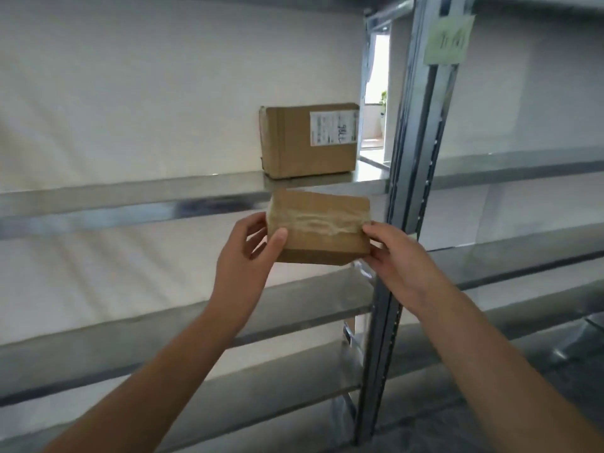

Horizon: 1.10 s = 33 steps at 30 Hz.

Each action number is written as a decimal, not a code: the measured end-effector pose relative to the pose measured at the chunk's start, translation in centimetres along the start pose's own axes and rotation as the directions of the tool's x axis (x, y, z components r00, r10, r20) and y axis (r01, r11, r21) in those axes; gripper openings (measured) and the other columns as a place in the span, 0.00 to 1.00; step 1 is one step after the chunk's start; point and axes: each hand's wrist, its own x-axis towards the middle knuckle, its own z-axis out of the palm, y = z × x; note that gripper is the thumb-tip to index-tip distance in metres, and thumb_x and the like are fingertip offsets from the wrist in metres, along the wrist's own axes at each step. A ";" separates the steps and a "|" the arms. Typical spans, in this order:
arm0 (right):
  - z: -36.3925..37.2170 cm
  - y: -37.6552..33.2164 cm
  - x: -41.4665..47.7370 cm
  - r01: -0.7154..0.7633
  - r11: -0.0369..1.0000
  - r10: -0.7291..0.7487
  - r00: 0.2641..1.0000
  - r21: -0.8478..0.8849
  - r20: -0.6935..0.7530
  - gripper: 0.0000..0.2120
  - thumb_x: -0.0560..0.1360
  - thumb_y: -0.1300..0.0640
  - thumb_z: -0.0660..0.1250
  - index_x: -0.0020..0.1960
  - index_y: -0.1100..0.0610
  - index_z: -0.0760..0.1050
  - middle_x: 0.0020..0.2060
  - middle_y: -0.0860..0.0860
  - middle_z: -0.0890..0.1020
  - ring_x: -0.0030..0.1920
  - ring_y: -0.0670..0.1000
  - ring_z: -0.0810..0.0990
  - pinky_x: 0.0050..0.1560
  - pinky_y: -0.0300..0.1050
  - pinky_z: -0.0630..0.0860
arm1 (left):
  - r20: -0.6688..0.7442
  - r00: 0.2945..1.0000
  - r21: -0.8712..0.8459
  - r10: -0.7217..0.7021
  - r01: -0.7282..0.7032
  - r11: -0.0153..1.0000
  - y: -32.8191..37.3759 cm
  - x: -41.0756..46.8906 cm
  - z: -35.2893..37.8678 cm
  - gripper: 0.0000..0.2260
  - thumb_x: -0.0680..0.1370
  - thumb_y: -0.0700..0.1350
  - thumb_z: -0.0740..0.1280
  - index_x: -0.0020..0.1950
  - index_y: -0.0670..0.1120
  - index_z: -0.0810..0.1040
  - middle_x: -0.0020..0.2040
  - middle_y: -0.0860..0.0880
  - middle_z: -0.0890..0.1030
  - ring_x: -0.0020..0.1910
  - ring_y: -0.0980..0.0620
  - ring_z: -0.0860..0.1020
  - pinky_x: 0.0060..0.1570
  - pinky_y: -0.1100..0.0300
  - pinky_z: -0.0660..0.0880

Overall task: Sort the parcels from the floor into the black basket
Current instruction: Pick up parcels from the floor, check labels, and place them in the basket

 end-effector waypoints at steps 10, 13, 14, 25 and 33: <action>13.3 -3.1 -3.2 -0.082 0.987 0.067 0.991 0.138 0.115 0.19 0.75 0.51 0.70 0.60 0.61 0.78 0.52 0.57 0.85 0.55 0.54 0.83 0.61 0.48 0.78 | 0.034 0.984 0.024 0.176 -0.177 0.984 4.6 -1.7 -13.5 0.23 0.78 0.36 0.68 0.71 0.48 0.69 0.67 0.54 0.77 0.69 0.54 0.74 0.70 0.47 0.70; 18.0 -2.1 -4.9 -0.077 0.990 0.057 0.984 0.119 0.166 0.14 0.76 0.54 0.71 0.57 0.61 0.79 0.50 0.56 0.86 0.55 0.53 0.83 0.60 0.46 0.78 | -0.007 0.984 0.051 0.180 -0.180 0.982 5.3 -2.4 -18.2 0.23 0.77 0.33 0.68 0.70 0.47 0.69 0.68 0.54 0.76 0.69 0.56 0.73 0.70 0.46 0.69; 19.4 -1.6 -5.3 -0.074 0.991 0.054 0.981 0.108 0.185 0.12 0.76 0.54 0.70 0.56 0.60 0.80 0.50 0.56 0.86 0.55 0.52 0.83 0.60 0.45 0.77 | -0.017 0.983 0.061 0.181 -0.179 0.982 5.4 -2.7 -19.7 0.23 0.76 0.33 0.68 0.69 0.46 0.69 0.68 0.55 0.76 0.70 0.56 0.72 0.70 0.45 0.69; 34.3 4.9 -9.0 -0.042 0.996 0.001 0.889 0.079 0.458 0.15 0.82 0.50 0.61 0.59 0.59 0.80 0.52 0.54 0.85 0.54 0.51 0.83 0.52 0.46 0.77 | -0.250 0.936 0.190 0.248 -0.204 0.961 6.7 -6.8 -35.8 0.23 0.76 0.41 0.71 0.68 0.48 0.66 0.65 0.52 0.76 0.64 0.51 0.76 0.61 0.48 0.77; 43.5 10.5 -10.8 -0.131 0.991 0.109 0.678 -0.026 0.727 0.26 0.76 0.53 0.67 0.73 0.50 0.66 0.60 0.55 0.82 0.61 0.56 0.80 0.63 0.56 0.75 | -0.329 0.908 0.255 0.259 -0.178 0.950 6.7 -10.5 -46.8 0.20 0.77 0.41 0.67 0.67 0.48 0.67 0.60 0.47 0.77 0.57 0.44 0.77 0.57 0.47 0.78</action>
